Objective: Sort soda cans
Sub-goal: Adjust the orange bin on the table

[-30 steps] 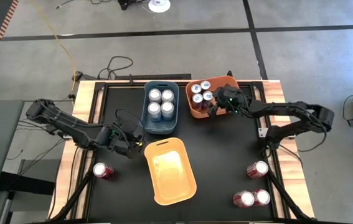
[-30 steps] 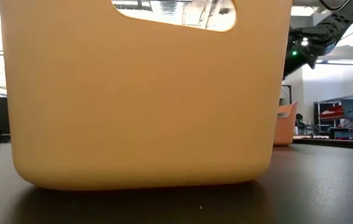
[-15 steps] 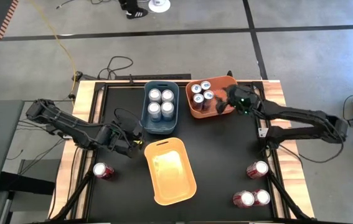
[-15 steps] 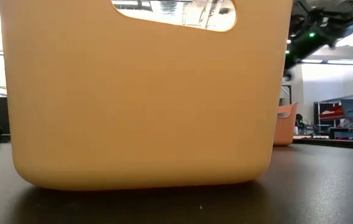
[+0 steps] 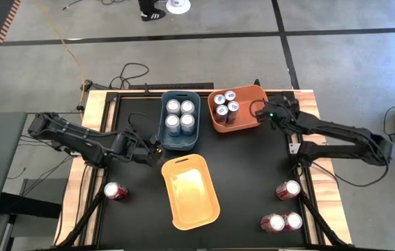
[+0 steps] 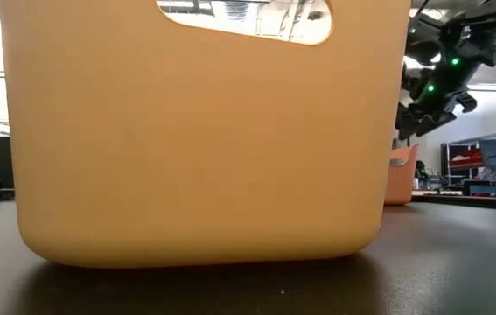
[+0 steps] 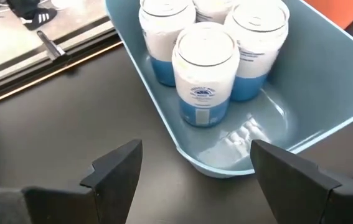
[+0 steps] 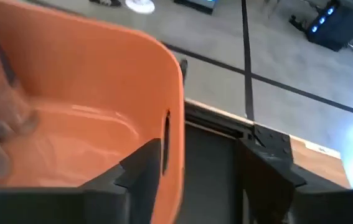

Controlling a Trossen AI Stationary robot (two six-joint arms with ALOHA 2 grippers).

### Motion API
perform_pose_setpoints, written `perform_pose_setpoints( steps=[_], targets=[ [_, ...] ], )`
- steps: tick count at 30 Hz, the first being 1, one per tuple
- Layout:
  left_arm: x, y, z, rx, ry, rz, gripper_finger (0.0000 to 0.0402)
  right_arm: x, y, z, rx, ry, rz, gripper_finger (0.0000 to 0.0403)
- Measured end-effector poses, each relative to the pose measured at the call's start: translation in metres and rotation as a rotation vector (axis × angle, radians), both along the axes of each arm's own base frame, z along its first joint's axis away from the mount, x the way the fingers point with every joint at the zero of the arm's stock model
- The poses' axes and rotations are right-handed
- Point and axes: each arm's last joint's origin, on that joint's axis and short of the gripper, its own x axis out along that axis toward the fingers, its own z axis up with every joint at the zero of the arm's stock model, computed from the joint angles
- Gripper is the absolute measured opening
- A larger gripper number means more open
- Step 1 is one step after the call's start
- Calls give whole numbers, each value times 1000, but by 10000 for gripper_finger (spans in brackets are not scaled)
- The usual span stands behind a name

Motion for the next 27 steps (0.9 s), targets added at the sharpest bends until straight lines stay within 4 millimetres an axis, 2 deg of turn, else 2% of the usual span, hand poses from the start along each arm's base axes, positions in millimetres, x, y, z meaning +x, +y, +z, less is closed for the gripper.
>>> perform_pose_setpoints(
  steps=[16, 18, 27],
  targets=[
    [1, 6, 0, 20, 8, 21, 296, 5, 7, -10, 69, 105, 82, 18],
    [1, 6, 0, 24, 13, 18, 296, 5, 7, -10, 80, 107, 95, 7],
    [1, 6, 0, 38, 38, -4, 296, 5, 14, -10, 120, 81, 124, 2]
  ],
)
